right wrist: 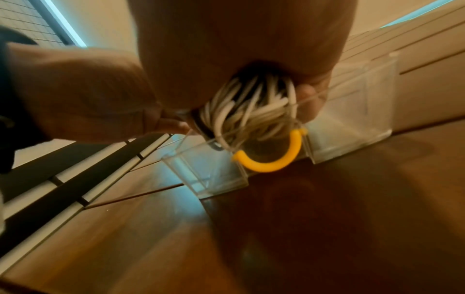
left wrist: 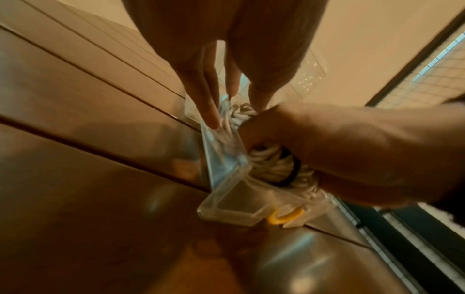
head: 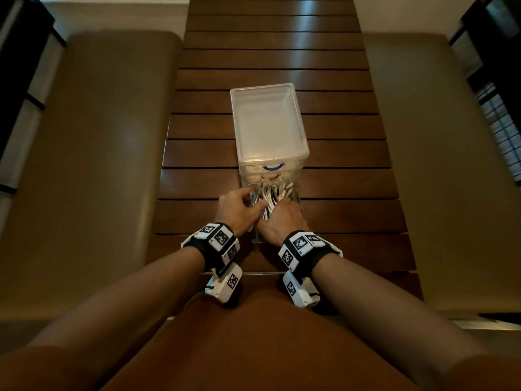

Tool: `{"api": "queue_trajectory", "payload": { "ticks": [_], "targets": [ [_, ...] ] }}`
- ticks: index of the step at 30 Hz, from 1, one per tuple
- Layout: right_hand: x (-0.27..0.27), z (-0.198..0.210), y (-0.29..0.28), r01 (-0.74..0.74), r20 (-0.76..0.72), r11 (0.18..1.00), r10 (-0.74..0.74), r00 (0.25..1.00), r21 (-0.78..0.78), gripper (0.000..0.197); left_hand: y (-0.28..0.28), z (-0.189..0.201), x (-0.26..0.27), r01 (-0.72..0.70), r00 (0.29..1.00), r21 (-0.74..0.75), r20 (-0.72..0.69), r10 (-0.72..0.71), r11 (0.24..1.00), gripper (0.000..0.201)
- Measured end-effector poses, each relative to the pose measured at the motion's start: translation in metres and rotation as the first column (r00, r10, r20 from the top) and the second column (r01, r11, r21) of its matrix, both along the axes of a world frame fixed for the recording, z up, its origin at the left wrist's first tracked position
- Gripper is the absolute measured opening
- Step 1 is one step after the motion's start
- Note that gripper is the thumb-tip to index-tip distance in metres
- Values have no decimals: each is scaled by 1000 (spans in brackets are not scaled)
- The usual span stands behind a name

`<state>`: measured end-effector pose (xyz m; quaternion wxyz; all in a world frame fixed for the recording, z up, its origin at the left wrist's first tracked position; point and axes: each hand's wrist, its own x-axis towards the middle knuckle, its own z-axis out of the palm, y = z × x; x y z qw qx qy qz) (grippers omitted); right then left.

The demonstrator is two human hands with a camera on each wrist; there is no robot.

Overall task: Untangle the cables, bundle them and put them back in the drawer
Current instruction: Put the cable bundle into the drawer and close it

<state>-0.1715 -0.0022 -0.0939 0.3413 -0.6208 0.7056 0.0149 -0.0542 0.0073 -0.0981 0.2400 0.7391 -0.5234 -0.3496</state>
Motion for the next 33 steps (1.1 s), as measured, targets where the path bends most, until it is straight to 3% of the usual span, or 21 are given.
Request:
{"api": "queue_trajectory", "payload": {
  "ticks": [7, 10, 12, 13, 15, 16, 18, 20, 22, 26, 29, 31, 33],
  "targets": [
    [0, -9, 5, -24, 21, 997, 26, 999, -72, 65, -3, 4, -6, -8, 1000, 51, -25, 9, 999, 69],
    [-9, -13, 1, -68, 36, 998, 68, 997, -7, 84, -3, 3, -11, -32, 999, 52, -8, 32, 998, 68],
    [-20, -8, -7, -136, 142, 984, 119, 983, 118, 98, -4, 1, -12, -20, 999, 30, 32, 19, 999, 63],
    [-27, -4, -10, -188, 203, 969, 154, 967, 161, 94, -3, 1, -13, 5, 997, 22, 79, -7, 1000, 60],
    [-40, 4, -15, -289, 202, 949, 260, 944, 129, 54, 0, -1, -13, 87, 976, -8, 203, -84, 996, 53],
    [-46, 7, -15, -315, 131, 947, 305, 943, 65, 33, 1, -1, -13, 139, 954, -24, 270, -128, 990, 51],
    [-54, 12, -16, -313, 5, 935, 318, 948, -165, 19, 0, -4, -13, 246, 900, -46, 382, -210, 968, 49],
    [-54, 14, -16, -232, 88, 901, 282, 955, -367, 22, -2, -6, -11, 308, 860, -35, 438, -262, 951, 50],
    [-50, 15, -21, -121, 226, 896, 235, 945, -427, 28, -4, -6, -10, 327, 856, -33, 434, -281, 944, 48],
    [-42, 1, -35, 100, 341, 911, 46, 939, -400, 21, -1, -8, -10, 335, 873, -39, 388, -295, 941, 42],
    [-40, -7, -37, 326, 495, 895, -143, 857, -305, 30, -1, -9, -9, 345, 872, -30, 380, -309, 938, 41],
    [-42, -12, -36, 350, 510, 886, -158, 845, -305, 31, -2, -9, -9, 359, 866, -27, 383, -323, 933, 41],
    [-44, -17, -37, 317, 458, 877, -130, 879, -360, 23, -2, -8, -8, 373, 860, -19, 383, -338, 928, 42]
  ]
}}
